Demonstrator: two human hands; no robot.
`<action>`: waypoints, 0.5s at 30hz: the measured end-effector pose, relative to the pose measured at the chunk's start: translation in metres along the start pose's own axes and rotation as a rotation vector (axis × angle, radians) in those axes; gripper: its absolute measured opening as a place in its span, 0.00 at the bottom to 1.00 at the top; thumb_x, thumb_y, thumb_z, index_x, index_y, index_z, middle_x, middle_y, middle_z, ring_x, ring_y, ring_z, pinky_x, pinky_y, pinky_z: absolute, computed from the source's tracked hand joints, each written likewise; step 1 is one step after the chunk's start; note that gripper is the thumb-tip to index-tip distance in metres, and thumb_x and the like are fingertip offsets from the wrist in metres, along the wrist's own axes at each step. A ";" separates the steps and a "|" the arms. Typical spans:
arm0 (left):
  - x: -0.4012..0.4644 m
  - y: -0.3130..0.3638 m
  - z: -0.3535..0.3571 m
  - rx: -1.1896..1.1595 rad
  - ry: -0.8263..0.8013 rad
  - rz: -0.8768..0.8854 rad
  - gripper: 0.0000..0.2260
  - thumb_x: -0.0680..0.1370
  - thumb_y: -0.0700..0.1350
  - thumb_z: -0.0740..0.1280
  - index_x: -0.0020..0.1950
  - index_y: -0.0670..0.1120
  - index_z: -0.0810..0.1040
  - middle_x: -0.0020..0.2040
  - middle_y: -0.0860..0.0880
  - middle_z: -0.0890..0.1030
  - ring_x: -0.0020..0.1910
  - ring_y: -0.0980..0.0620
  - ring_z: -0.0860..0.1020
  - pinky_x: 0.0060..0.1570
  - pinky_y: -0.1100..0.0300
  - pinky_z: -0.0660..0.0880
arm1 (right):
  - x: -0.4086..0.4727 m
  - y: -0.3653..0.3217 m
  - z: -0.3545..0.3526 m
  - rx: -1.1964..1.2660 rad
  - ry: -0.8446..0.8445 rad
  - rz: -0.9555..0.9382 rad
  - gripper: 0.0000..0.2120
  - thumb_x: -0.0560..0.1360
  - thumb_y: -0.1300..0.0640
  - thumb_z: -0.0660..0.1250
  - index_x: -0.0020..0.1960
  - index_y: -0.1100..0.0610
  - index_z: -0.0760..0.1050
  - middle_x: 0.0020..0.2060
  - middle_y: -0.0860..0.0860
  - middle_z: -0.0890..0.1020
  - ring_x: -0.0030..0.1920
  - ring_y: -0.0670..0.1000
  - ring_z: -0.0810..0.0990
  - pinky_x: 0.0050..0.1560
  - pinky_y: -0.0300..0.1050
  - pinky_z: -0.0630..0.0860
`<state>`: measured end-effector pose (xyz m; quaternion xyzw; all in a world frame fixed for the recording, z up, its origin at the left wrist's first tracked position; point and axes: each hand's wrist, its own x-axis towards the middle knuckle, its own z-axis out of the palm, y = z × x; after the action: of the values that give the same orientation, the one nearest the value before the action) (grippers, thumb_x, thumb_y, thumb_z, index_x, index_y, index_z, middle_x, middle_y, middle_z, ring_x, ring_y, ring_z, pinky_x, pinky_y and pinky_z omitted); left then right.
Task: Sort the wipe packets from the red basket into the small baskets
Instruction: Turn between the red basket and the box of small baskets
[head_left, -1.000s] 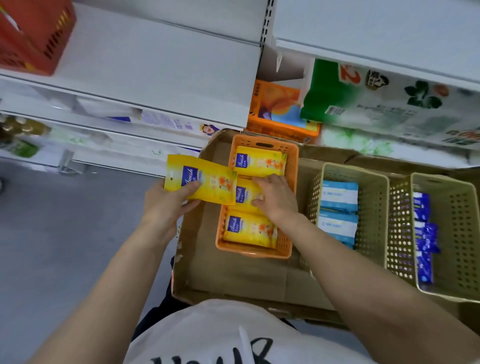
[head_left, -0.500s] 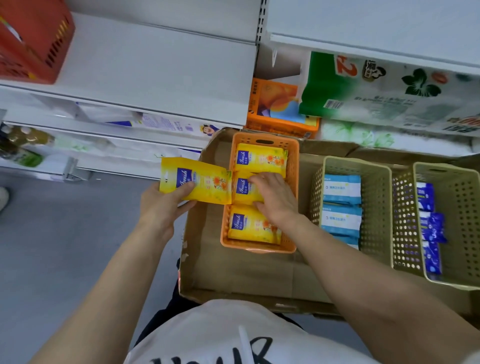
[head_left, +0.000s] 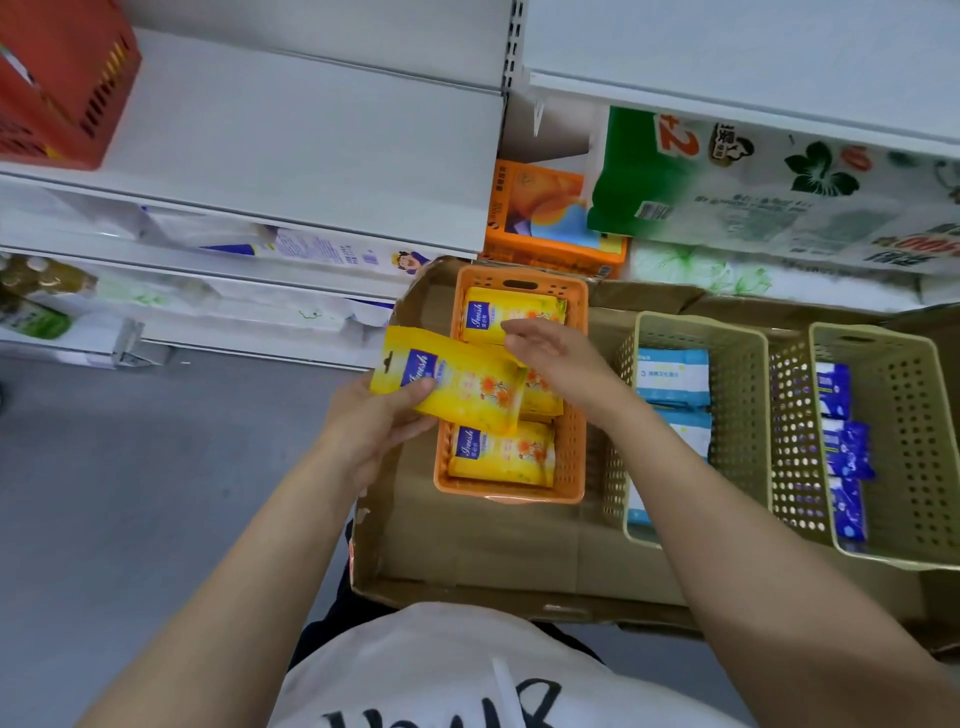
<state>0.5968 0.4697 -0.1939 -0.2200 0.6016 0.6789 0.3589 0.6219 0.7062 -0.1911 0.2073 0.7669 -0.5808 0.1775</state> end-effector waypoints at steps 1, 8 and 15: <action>0.001 -0.002 0.006 0.006 -0.048 -0.013 0.22 0.71 0.43 0.75 0.63 0.42 0.76 0.55 0.44 0.84 0.53 0.46 0.84 0.53 0.49 0.81 | -0.003 -0.004 0.000 -0.025 -0.092 0.010 0.19 0.77 0.47 0.69 0.67 0.48 0.75 0.63 0.44 0.78 0.62 0.43 0.76 0.56 0.38 0.75; 0.011 -0.027 0.028 0.499 0.209 0.195 0.16 0.74 0.52 0.74 0.57 0.47 0.75 0.52 0.52 0.81 0.50 0.53 0.80 0.50 0.54 0.77 | -0.019 0.012 -0.025 -0.440 -0.014 0.118 0.22 0.72 0.49 0.75 0.64 0.46 0.74 0.63 0.50 0.76 0.60 0.52 0.77 0.54 0.51 0.80; 0.023 -0.036 0.026 0.635 0.118 0.177 0.17 0.78 0.49 0.69 0.66 0.51 0.73 0.53 0.50 0.82 0.44 0.56 0.81 0.40 0.60 0.78 | -0.026 0.030 -0.009 -0.865 -0.170 0.104 0.24 0.74 0.45 0.72 0.68 0.50 0.73 0.66 0.51 0.76 0.63 0.54 0.75 0.59 0.50 0.74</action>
<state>0.6123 0.5007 -0.2302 -0.0828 0.8196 0.4723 0.3136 0.6591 0.7193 -0.1997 0.1039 0.9107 -0.2116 0.3393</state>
